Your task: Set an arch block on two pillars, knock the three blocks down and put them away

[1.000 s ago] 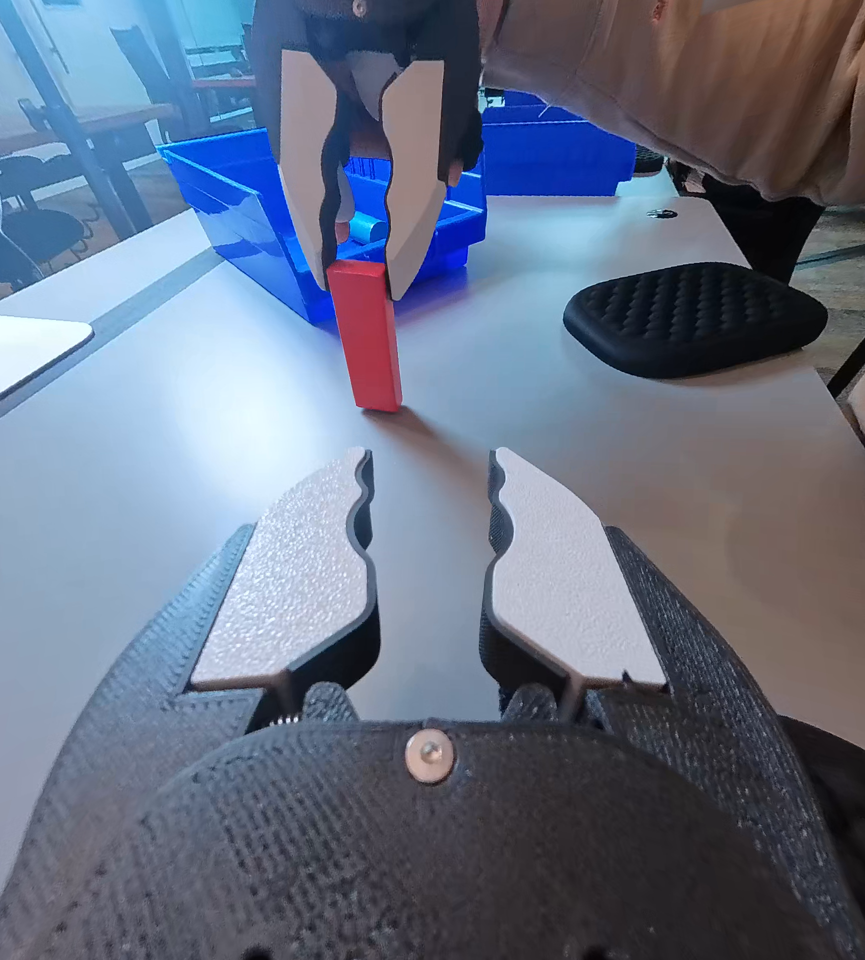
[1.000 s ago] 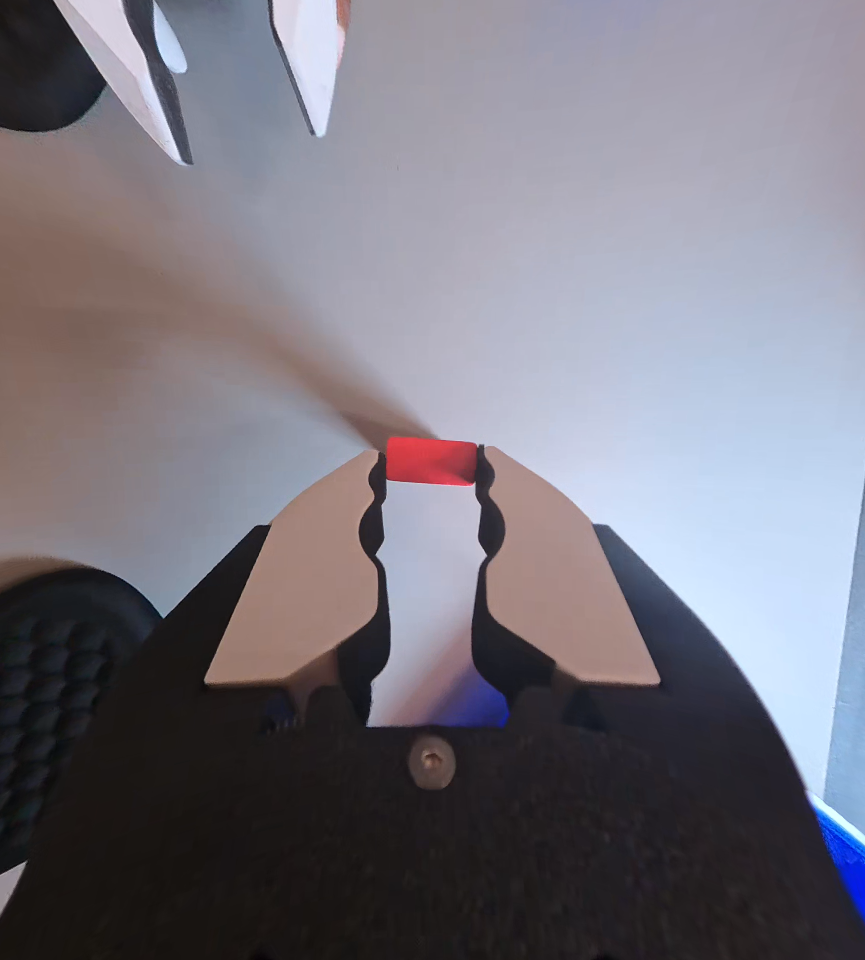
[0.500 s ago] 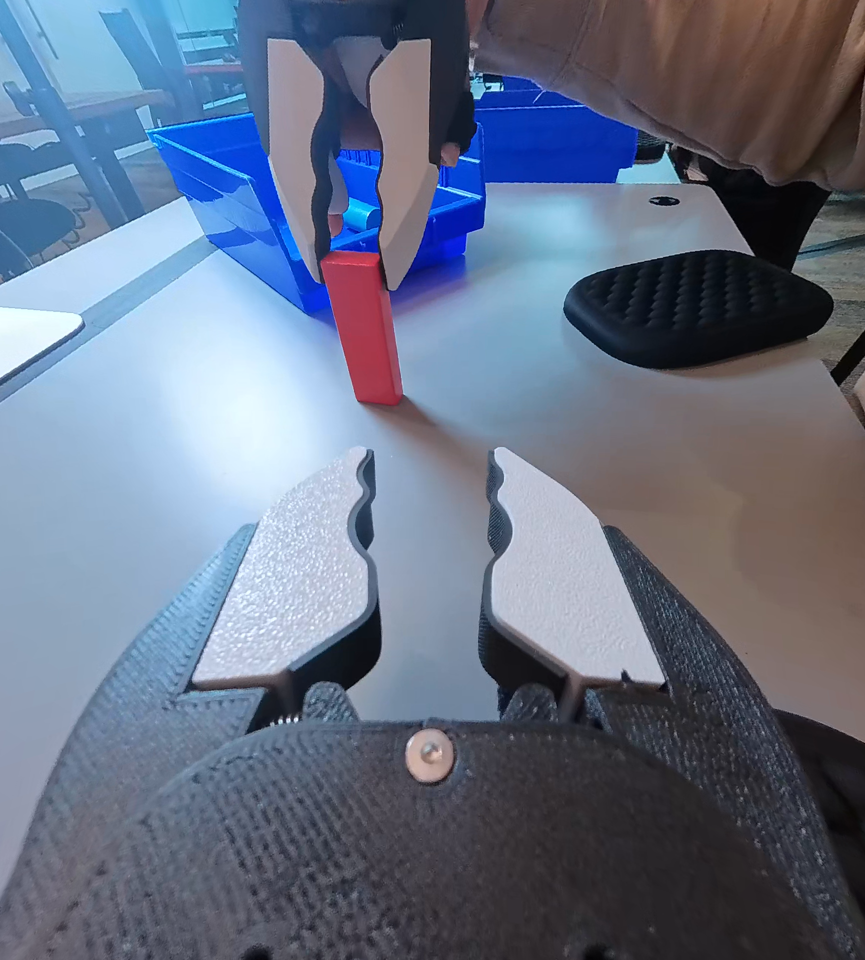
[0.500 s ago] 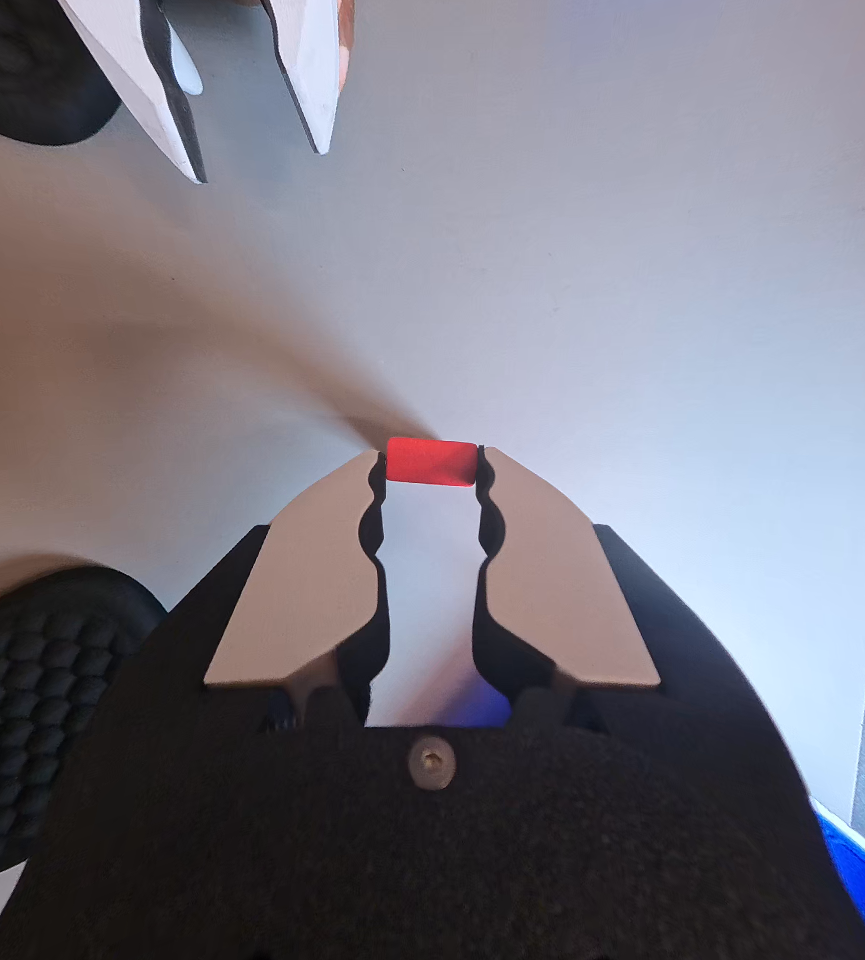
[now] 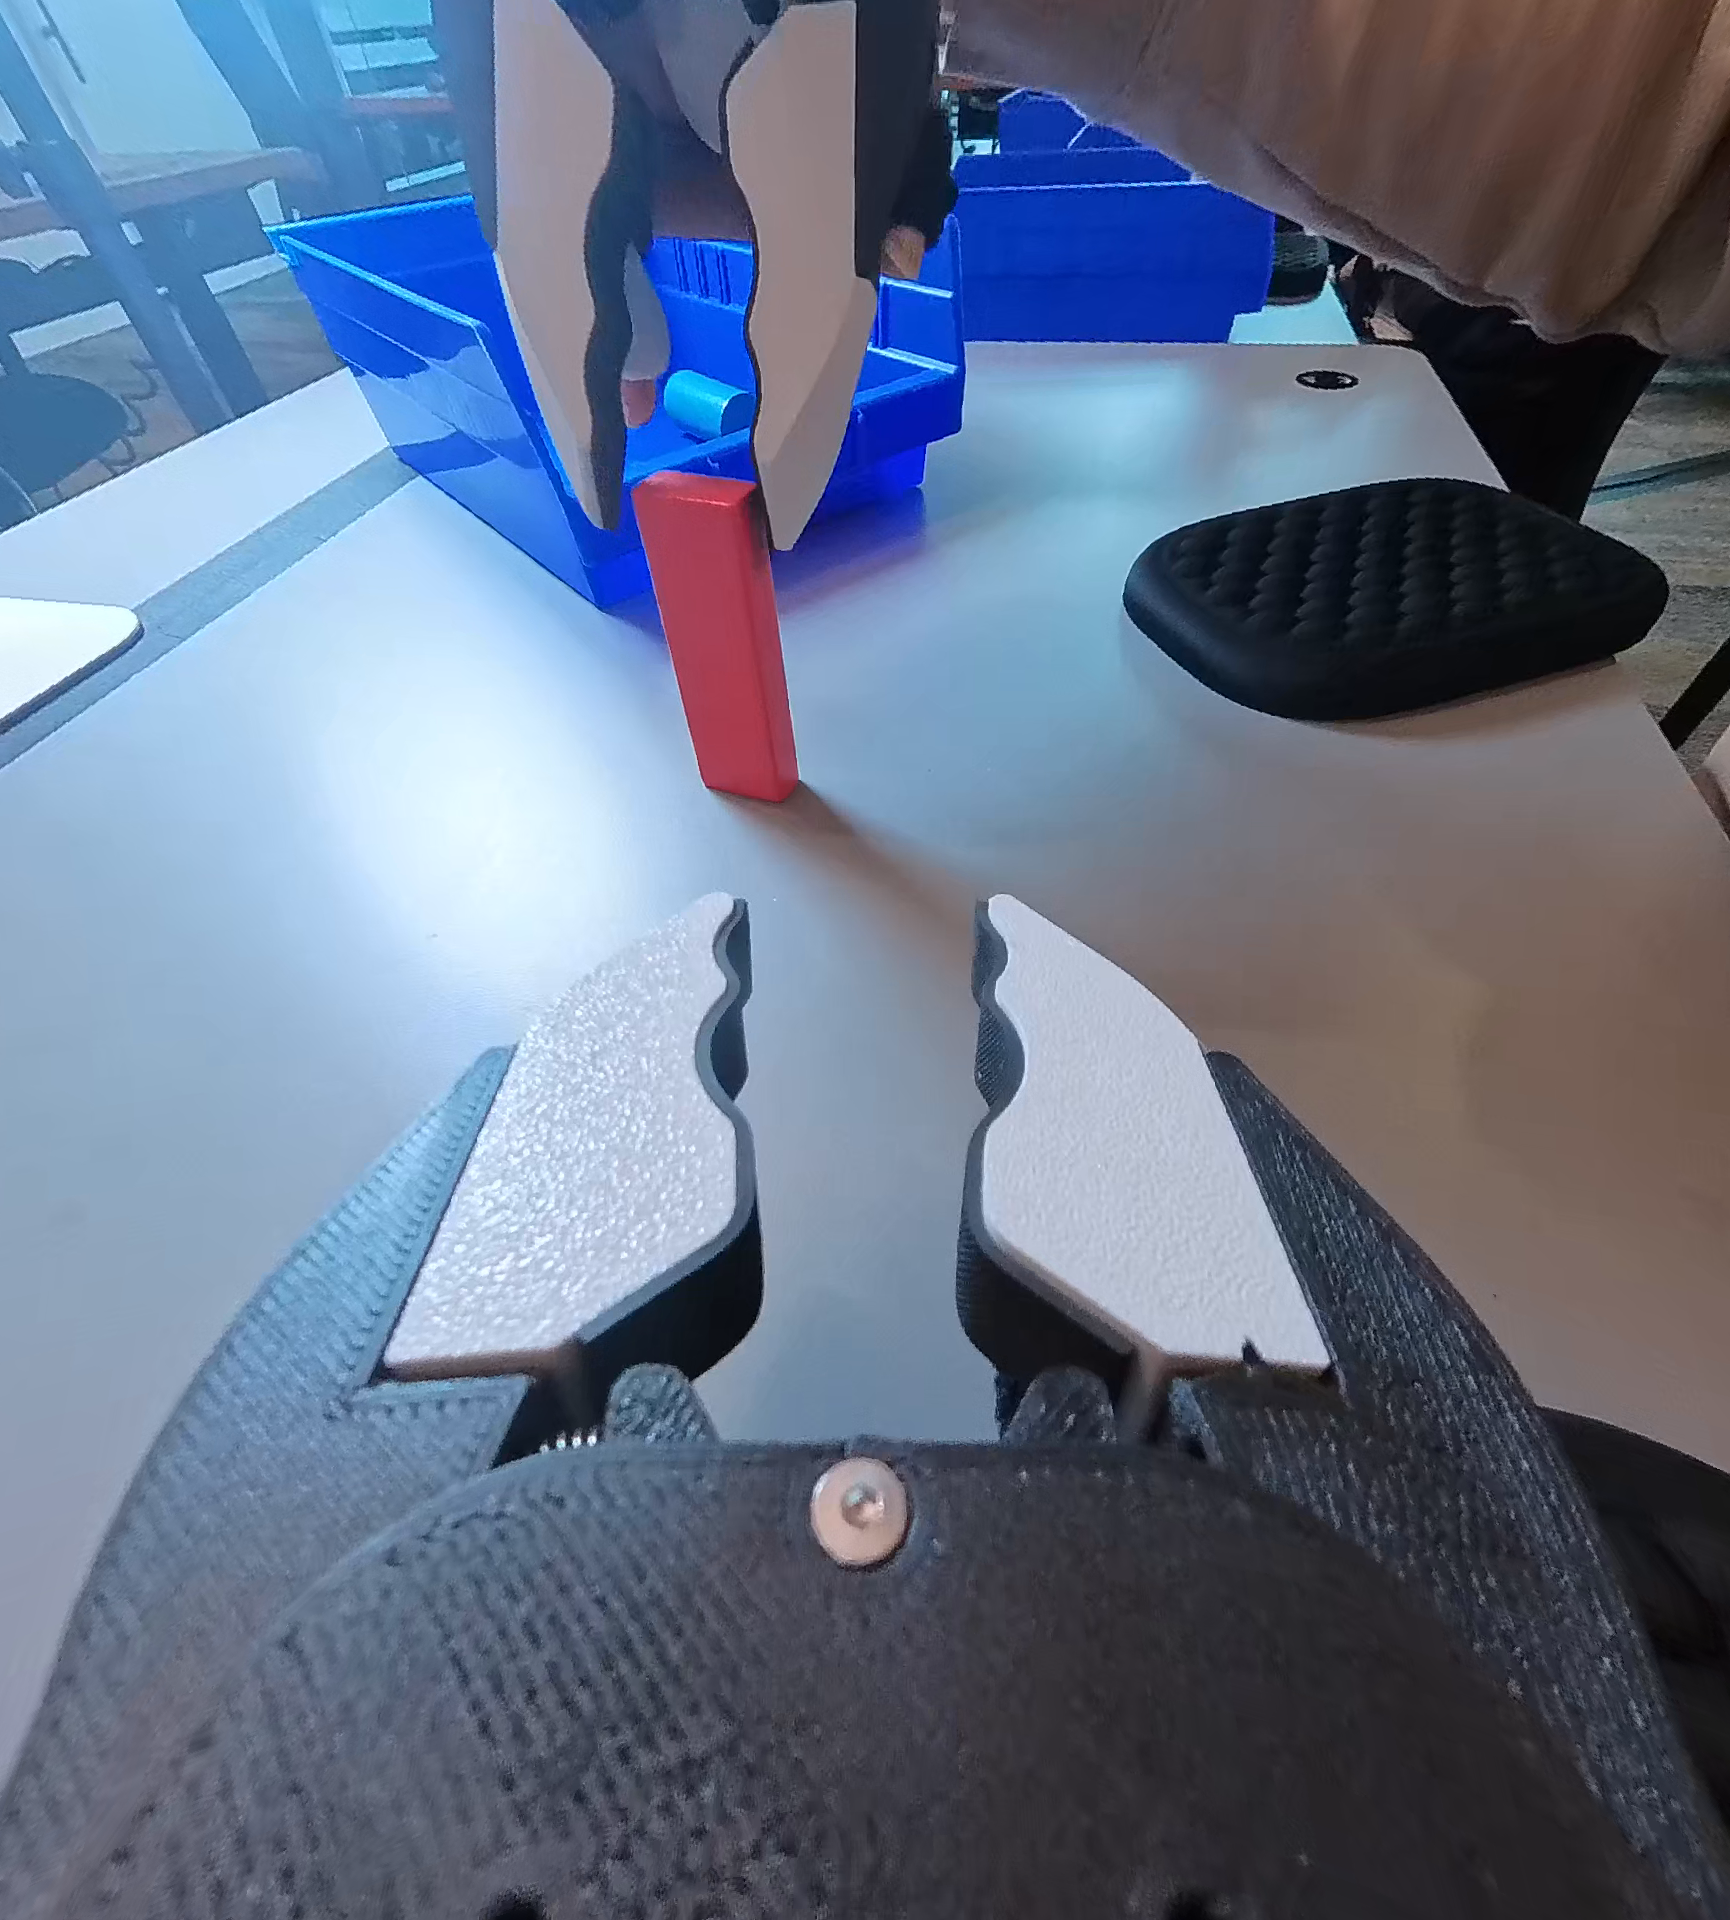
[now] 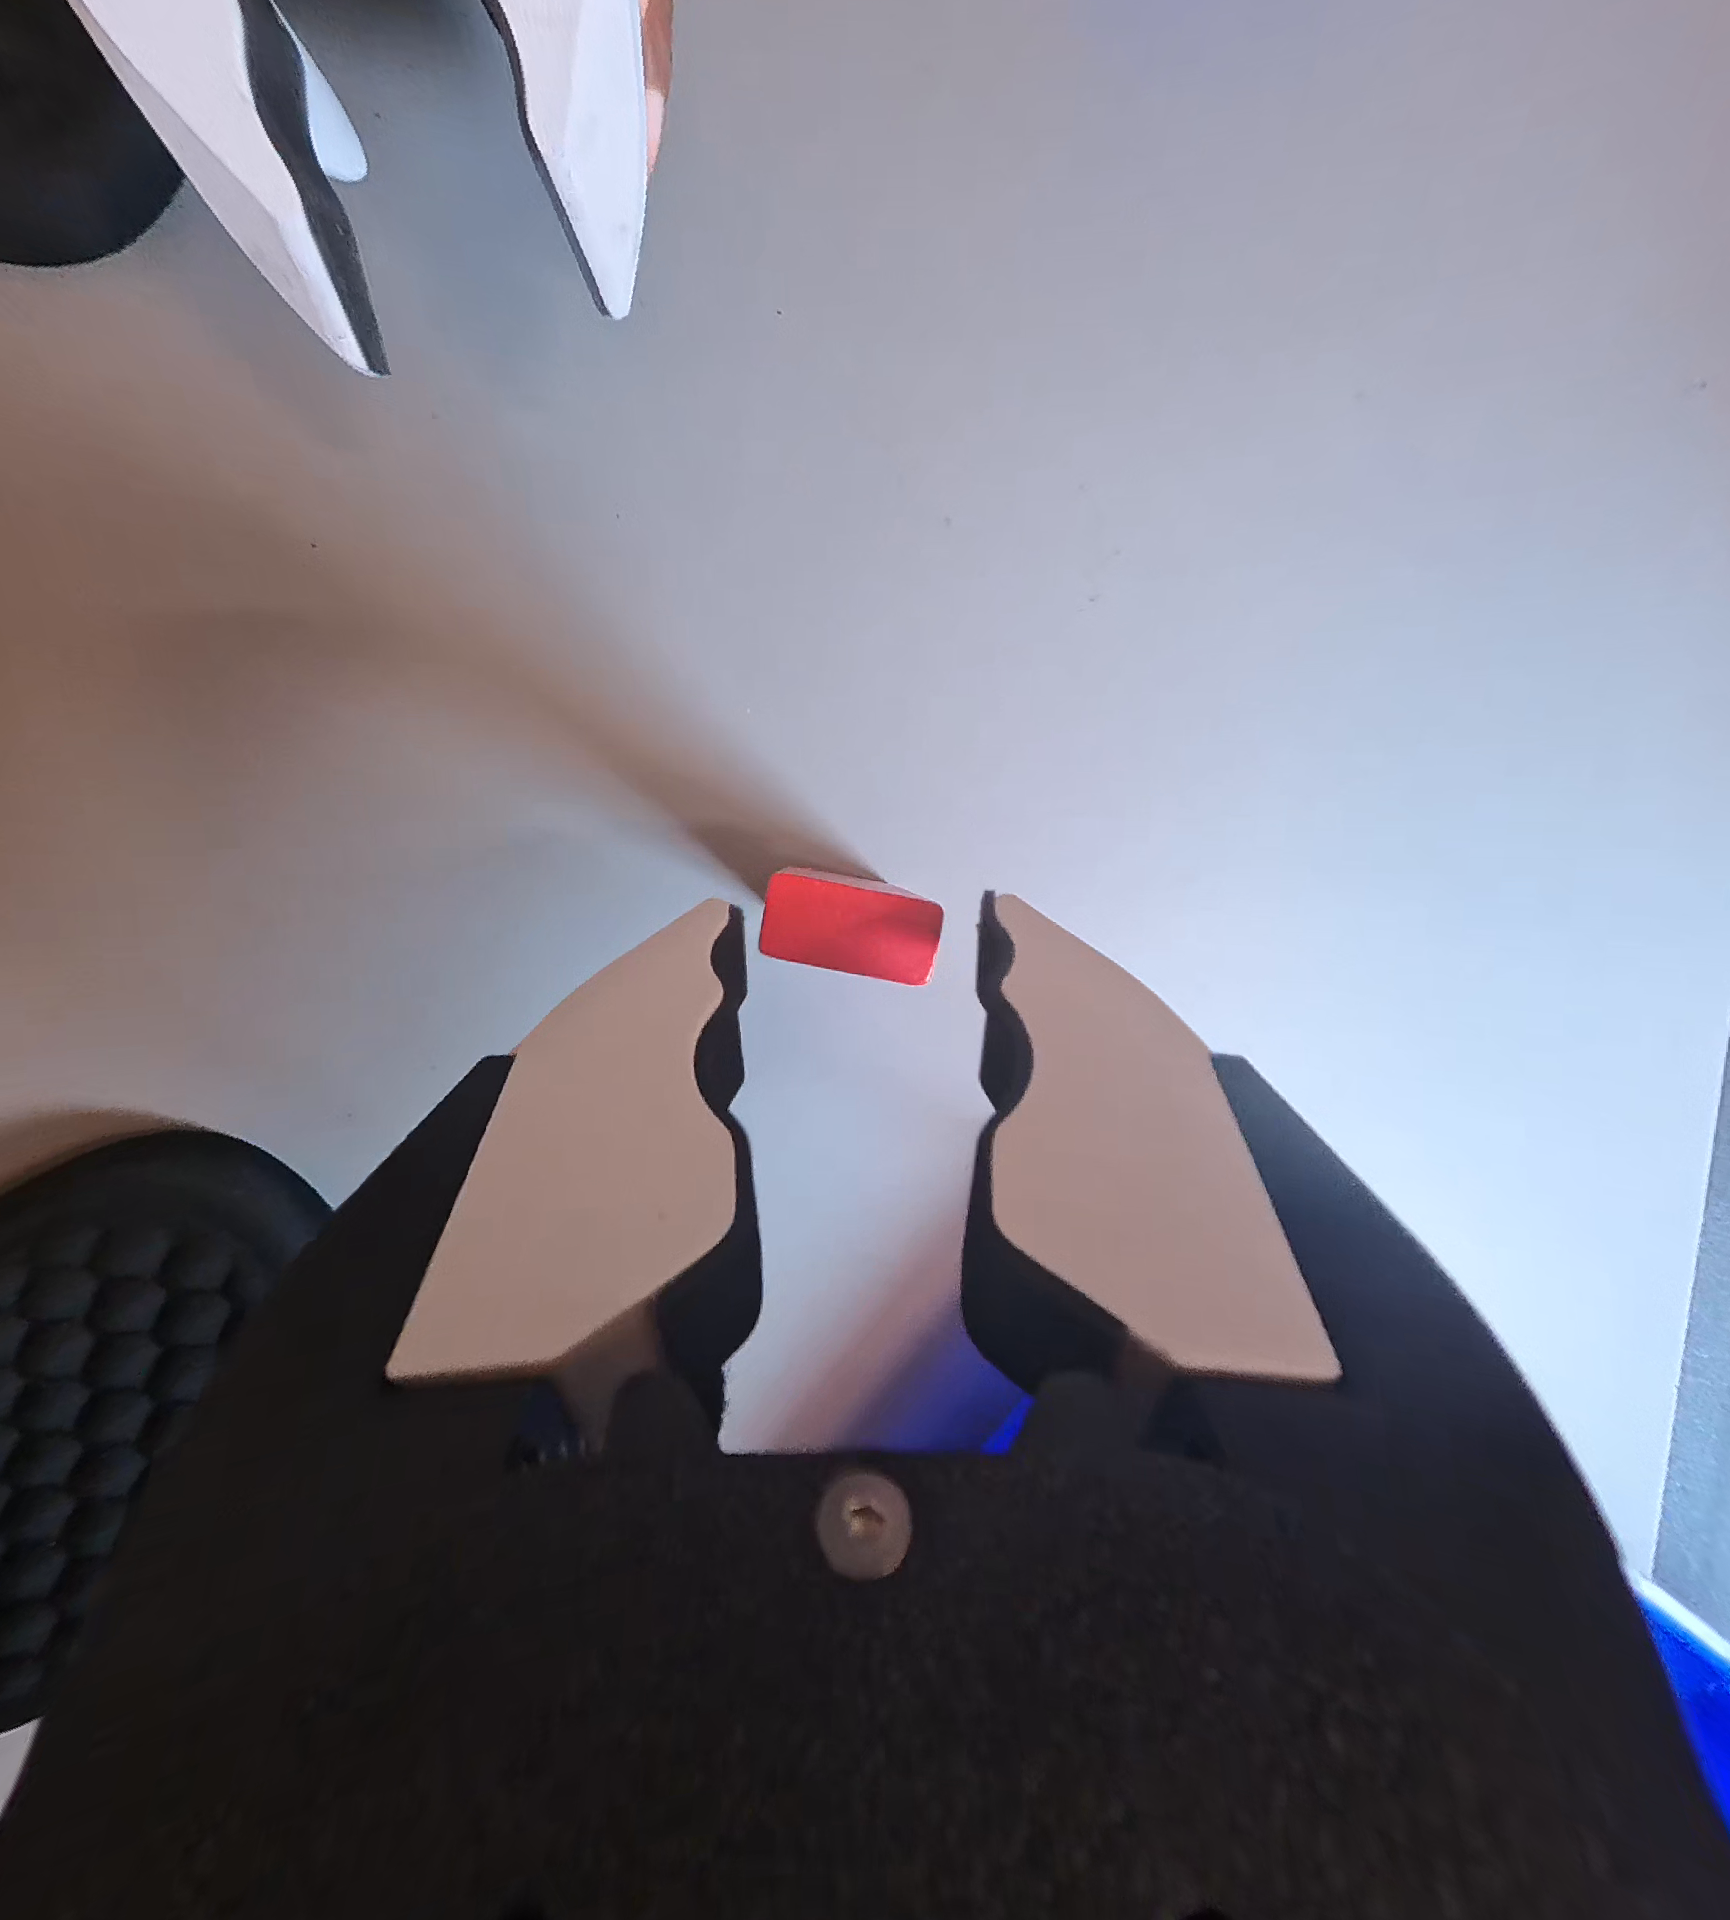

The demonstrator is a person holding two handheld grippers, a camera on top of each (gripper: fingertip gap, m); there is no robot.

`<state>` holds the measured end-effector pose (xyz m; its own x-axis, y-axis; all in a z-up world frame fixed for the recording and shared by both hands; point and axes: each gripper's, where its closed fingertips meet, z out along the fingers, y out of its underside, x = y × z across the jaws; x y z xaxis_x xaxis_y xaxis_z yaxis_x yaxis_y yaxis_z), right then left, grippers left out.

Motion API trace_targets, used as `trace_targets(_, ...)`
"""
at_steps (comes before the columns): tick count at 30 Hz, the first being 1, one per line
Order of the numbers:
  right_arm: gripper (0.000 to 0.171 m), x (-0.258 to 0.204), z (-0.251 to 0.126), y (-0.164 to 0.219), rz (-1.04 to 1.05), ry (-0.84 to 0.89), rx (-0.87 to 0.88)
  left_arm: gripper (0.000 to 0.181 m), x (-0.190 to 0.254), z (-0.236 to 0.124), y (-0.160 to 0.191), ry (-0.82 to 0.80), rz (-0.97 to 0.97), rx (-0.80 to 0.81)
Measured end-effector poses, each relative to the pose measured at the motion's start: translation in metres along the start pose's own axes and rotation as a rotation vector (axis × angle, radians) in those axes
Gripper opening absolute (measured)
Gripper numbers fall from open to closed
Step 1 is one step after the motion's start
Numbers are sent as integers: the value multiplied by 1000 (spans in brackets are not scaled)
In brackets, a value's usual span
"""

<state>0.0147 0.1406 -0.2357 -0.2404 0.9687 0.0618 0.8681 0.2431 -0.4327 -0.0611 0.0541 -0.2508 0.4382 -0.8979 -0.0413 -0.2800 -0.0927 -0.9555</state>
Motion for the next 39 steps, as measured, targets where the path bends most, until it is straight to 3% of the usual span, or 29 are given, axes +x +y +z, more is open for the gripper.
trace_targets(7, 51, -2, -7, 0, 114, 0, -6, 41, 2, 1, 3, 7, 0, -12)
trace_targets(13, 39, -1, -2, 5, 160, 19, -38, 41, 3, 2, 3, 9, 0, -13)
trace_targets(17, 33, -2, 0, 6, 142, 15, -45, 41, 3, 2, 3, 10, 1, -13)
trace_targets(39, 38, -3, -3, 5, 17, -7, -34, 41, 4, 3, 4, 15, 3, -17)
